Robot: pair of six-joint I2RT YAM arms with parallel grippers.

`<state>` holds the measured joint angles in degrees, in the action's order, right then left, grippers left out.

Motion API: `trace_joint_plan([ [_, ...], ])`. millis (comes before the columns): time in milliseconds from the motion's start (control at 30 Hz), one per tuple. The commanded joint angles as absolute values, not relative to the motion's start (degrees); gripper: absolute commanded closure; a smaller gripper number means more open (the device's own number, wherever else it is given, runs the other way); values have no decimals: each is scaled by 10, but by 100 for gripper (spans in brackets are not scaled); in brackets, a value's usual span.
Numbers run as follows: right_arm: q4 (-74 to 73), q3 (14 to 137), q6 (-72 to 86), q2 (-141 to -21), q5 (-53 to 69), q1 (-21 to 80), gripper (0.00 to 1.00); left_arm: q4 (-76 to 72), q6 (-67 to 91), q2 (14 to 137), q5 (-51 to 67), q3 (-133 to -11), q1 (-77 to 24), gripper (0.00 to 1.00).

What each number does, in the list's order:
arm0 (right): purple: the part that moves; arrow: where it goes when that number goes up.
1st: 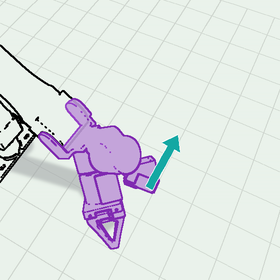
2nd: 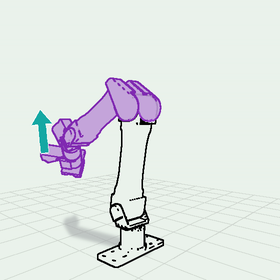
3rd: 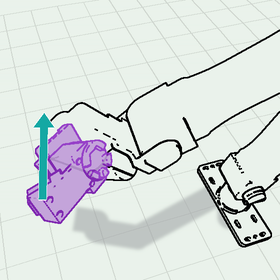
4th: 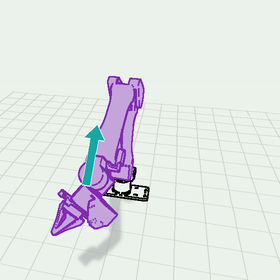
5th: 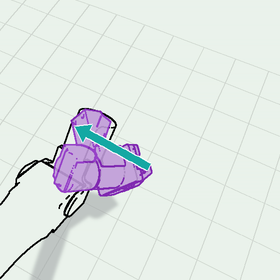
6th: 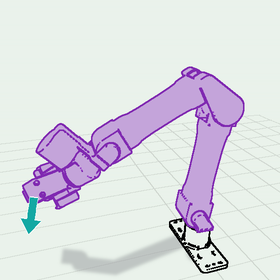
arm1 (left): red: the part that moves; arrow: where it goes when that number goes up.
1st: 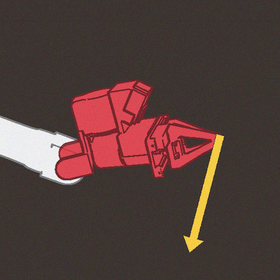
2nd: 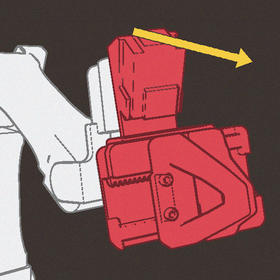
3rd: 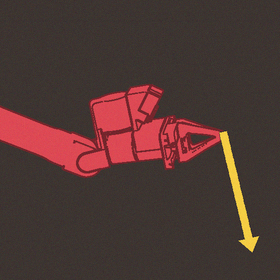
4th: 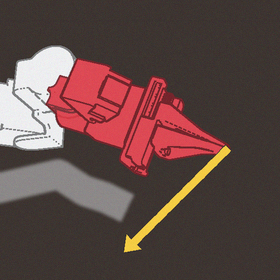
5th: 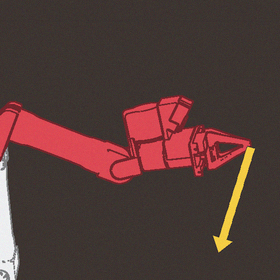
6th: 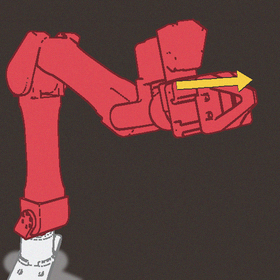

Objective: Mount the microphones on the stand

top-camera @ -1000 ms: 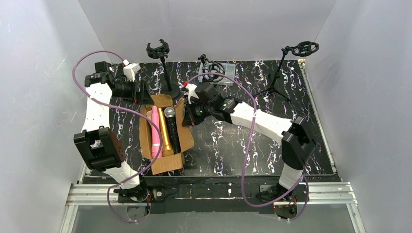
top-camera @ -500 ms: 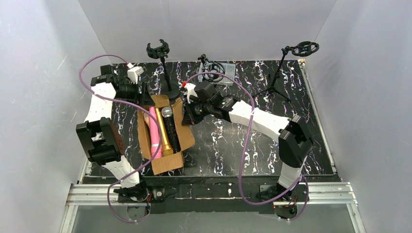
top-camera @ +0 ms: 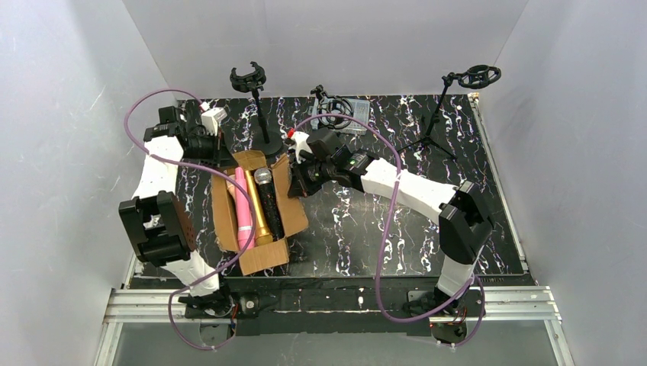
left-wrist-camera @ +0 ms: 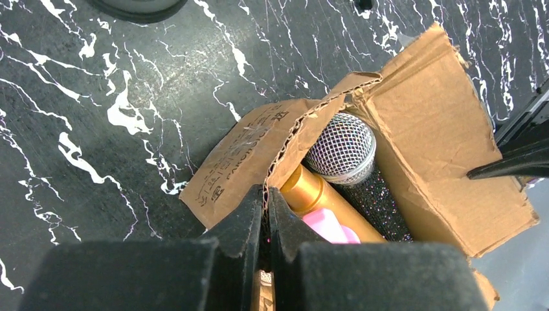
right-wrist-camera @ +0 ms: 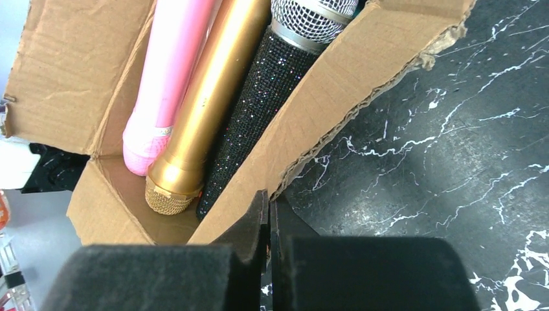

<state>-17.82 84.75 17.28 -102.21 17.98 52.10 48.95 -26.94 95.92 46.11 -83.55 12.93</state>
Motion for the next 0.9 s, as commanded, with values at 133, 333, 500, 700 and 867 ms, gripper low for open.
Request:
trace_joint_plan([
  [133, -297, 851, 121, -982, 99, 512, 99, 559, -303, 842, 487, -727, 125, 100],
  [333, -316, 836, 134, -952, 86, 514, 70, 572, -311, 792, 463, -698, 124, 100],
  [500, -311, 847, 158, -902, -27, 564, 41, 571, -289, 803, 443, -707, 124, 59],
  [700, -287, 874, 197, -907, -134, 697, 47, 563, -263, 810, 428, -730, 126, 52],
  [867, -251, 886, 214, -978, -159, 762, 51, 553, -245, 802, 422, -747, 126, 54],
])
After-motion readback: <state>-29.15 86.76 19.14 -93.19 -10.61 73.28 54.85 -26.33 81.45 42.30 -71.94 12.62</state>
